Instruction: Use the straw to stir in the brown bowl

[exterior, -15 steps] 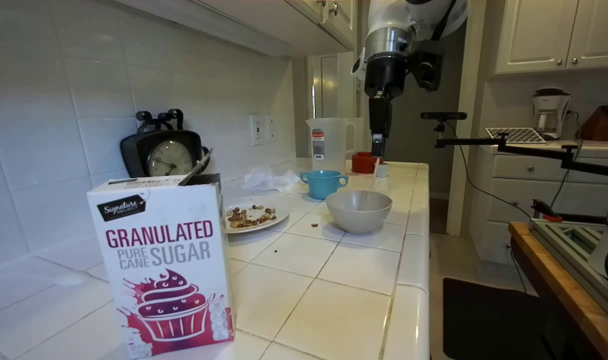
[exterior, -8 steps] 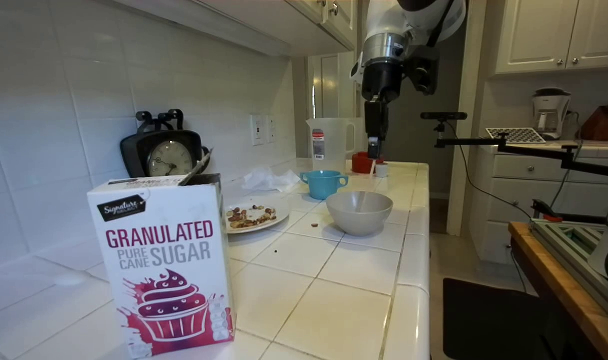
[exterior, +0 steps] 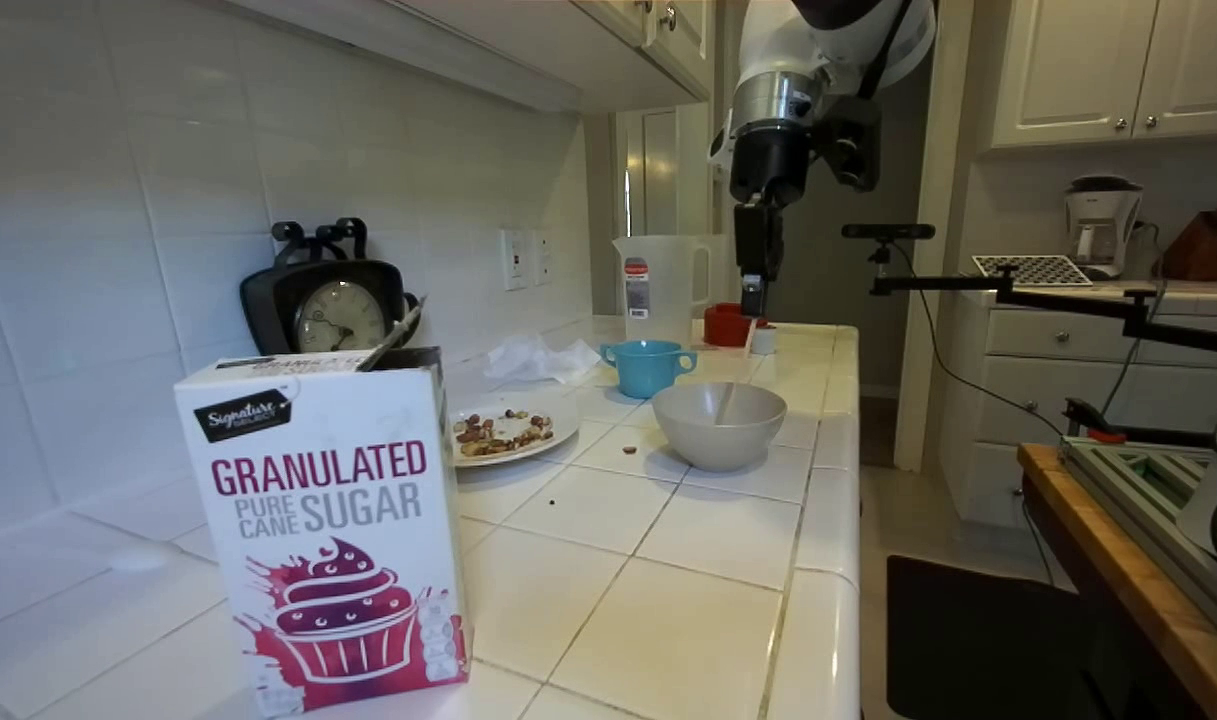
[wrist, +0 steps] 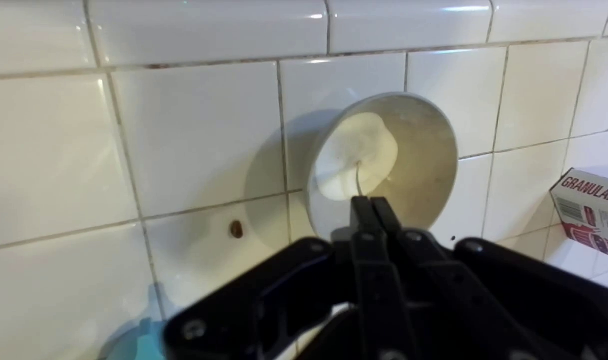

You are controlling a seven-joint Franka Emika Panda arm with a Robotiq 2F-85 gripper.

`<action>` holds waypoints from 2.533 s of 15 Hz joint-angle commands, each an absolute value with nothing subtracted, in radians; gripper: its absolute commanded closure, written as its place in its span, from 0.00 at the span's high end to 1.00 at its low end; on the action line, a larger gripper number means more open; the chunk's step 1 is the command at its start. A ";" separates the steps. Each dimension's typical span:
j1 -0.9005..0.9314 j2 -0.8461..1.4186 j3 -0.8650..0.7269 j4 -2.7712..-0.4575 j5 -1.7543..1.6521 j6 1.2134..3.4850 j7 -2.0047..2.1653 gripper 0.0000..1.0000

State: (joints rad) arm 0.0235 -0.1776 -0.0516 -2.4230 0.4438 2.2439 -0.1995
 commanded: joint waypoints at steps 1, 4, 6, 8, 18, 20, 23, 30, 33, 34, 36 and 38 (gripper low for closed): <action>0.032 -0.222 -0.050 -2.458 0.454 2.237 -0.230 0.01; 0.041 -0.227 -0.043 -2.456 0.454 2.234 -0.227 0.01; 0.044 -0.218 -0.041 -2.443 0.454 2.238 -0.222 0.01; 0.042 -0.210 -0.042 -2.433 0.451 2.237 -0.216 0.01; 0.023 -0.221 -0.060 -2.448 0.436 2.262 -0.213 0.01; 0.027 -0.236 -0.057 -2.462 0.436 2.260 -0.219 0.01; 0.035 -0.248 -0.050 -2.474 0.438 2.256 -0.222 0.01; 0.064 -0.250 -0.027 -2.478 0.440 2.259 -0.213 0.01; 0.068 -0.227 -0.019 -2.457 0.437 2.269 -0.201 0.01; 0.067 -0.216 -0.018 -2.449 0.434 2.275 -0.197 0.01; 0.062 -0.197 -0.019 -2.432 0.431 2.282 -0.189 0.01; 0.057 -0.178 -0.022 -2.419 0.431 2.294 -0.185 0.01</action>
State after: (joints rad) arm 0.0610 -0.2161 -0.0175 -2.4509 0.4415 2.2846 -0.1980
